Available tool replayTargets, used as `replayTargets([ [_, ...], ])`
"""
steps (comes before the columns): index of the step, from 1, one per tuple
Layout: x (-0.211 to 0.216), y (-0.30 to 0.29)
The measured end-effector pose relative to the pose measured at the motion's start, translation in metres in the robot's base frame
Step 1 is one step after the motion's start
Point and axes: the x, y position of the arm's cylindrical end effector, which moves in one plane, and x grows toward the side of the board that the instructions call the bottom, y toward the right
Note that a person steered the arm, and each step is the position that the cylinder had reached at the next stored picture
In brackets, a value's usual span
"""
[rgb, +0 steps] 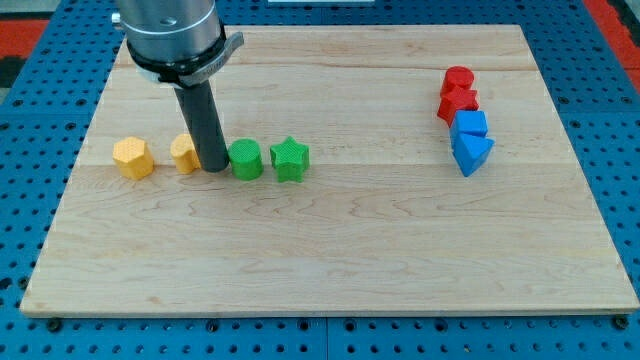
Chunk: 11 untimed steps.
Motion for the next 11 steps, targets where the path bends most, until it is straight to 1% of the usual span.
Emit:
replayTargets([
  [1,-0.021,-0.013],
  [2,-0.029,-0.061],
  [3,-0.03,-0.056],
  [5,-0.007,0.037],
  [6,-0.005,0.025],
  [7,0.034,0.024],
  [8,0.063,0.073],
  [9,0.065,0.186],
  [10,0.065,0.264],
  [11,0.048,0.355],
])
